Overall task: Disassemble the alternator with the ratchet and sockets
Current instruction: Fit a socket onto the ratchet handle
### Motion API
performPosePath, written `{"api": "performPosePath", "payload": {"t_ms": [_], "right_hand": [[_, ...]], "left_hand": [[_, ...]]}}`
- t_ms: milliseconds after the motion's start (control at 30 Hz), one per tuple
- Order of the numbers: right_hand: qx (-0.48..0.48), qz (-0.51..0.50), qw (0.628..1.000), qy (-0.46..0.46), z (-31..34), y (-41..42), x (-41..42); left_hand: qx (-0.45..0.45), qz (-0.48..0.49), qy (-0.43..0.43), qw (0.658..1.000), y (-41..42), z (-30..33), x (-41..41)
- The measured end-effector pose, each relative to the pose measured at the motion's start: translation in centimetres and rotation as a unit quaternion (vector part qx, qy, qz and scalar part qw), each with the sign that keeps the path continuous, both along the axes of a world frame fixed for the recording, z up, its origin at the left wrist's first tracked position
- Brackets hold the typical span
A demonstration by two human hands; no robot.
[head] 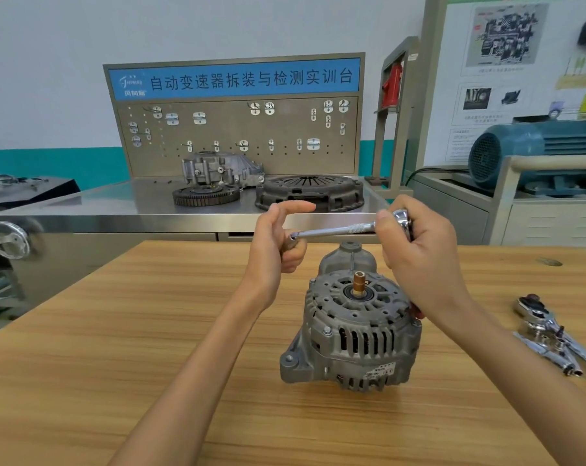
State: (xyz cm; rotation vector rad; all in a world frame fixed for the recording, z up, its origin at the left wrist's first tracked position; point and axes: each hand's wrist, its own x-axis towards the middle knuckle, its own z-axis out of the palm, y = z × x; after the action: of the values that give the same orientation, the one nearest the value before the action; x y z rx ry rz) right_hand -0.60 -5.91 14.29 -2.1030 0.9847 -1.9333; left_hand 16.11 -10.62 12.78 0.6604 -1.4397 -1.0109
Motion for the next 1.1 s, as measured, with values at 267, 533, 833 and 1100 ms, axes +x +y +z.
{"api": "performPosePath", "payload": {"t_ms": [267,533,833,1100], "right_hand": [[0.067,-0.038,0.985,0.157,3.5,-0.1,-0.5],[0.077,-0.017,0.988,0.136,3.1,-0.3,0.2],[0.01,-0.13,0.978,0.165,5.8,-1.7,-1.4],[0.033,-0.149,0.929,0.338,7.4,-1.9,0.7]], "left_hand": [[-0.123,0.193,-0.329,0.916,-0.4,-0.2,0.4],[-0.085,0.154,-0.255,0.951,0.0,0.6,0.3],[-0.053,-0.097,-0.224,0.968,1.8,0.9,-0.9],[-0.051,-0.162,-0.207,0.964,2.9,-1.0,0.8]]}}
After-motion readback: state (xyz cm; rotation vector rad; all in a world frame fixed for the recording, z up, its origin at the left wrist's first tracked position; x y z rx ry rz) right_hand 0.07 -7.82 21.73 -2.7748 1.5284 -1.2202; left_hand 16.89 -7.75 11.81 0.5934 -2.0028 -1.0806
